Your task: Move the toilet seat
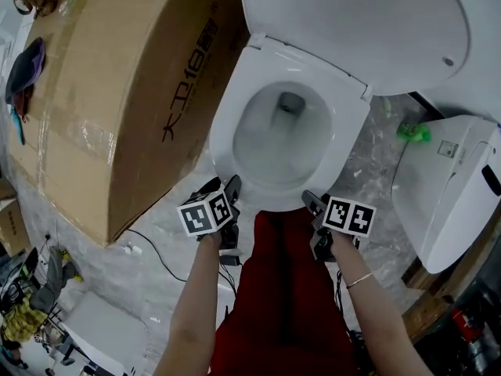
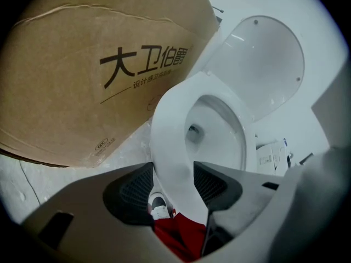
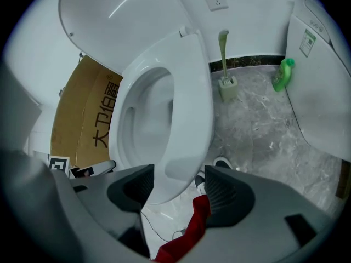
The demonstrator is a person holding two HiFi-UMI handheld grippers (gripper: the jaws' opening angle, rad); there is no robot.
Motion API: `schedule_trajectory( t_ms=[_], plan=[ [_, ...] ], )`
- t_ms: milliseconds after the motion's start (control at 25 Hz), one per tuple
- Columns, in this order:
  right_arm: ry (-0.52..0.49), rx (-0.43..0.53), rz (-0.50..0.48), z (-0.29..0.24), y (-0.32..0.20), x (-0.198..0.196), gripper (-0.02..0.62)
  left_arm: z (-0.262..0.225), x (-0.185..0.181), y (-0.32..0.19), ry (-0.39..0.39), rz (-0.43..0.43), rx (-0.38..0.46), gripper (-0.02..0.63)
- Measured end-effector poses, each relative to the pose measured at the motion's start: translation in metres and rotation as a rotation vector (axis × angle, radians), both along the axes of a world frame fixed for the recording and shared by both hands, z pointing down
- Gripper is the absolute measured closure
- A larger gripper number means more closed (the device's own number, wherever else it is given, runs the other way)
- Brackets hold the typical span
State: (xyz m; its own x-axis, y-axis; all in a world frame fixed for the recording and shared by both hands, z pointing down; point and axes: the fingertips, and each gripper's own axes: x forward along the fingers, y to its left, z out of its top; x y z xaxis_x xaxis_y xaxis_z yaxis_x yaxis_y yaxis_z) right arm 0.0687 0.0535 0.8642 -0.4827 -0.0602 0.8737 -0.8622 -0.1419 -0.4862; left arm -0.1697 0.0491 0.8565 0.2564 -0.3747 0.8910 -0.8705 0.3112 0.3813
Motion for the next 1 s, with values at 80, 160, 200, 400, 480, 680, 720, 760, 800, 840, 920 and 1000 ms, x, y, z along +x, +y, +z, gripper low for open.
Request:
schedule_trajectory(
  t_ms=[80, 160, 200, 400, 480, 680, 720, 760, 800, 840, 920, 1000],
  plan=[
    [-0.012, -0.005, -0.004, 0.001, 0.001, -0.003, 0.318, 0.001, 0.0, 0.001, -0.009, 0.009, -0.011, 0.397],
    [-0.016, -0.009, 0.0, 0.001, 0.001, -0.005, 0.318, 0.0, -0.002, 0.002, -0.013, 0.016, -0.017, 0.398],
    [-0.02, -0.011, 0.005, 0.0, 0.001, -0.005, 0.318, -0.002, -0.003, 0.002, -0.012, 0.021, -0.016, 0.399],
    [-0.054, -0.017, 0.023, -0.012, 0.001, -0.006, 0.319, -0.016, -0.003, 0.004, -0.007, 0.045, -0.006, 0.399],
    [-0.061, -0.011, 0.029, -0.021, -0.001, -0.006, 0.319, -0.026, -0.003, 0.003, -0.007, 0.063, 0.0, 0.399],
    [-0.072, -0.015, 0.076, -0.05, -0.001, -0.005, 0.319, -0.064, -0.002, 0.004, 0.015, 0.065, 0.018, 0.399],
    [-0.075, -0.012, 0.081, -0.057, -0.002, -0.005, 0.319, -0.072, -0.002, 0.003, 0.017, 0.07, 0.025, 0.399],
    [-0.078, -0.007, 0.084, -0.065, -0.004, -0.005, 0.319, -0.081, -0.001, 0.001, 0.016, 0.081, 0.033, 0.399],
    [-0.081, 0.001, 0.087, -0.072, -0.005, -0.004, 0.319, -0.09, 0.0, -0.001, 0.013, 0.095, 0.043, 0.399],
    [-0.087, 0.009, 0.092, -0.08, -0.007, -0.004, 0.319, -0.1, 0.001, -0.003, 0.009, 0.11, 0.054, 0.399],
    [-0.103, 0.027, 0.105, -0.097, -0.011, -0.003, 0.319, -0.12, 0.002, -0.007, 0.002, 0.132, 0.076, 0.399],
    [-0.127, 0.043, 0.12, -0.115, -0.015, -0.001, 0.319, -0.14, 0.003, -0.011, -0.002, 0.144, 0.097, 0.399]
  ],
)
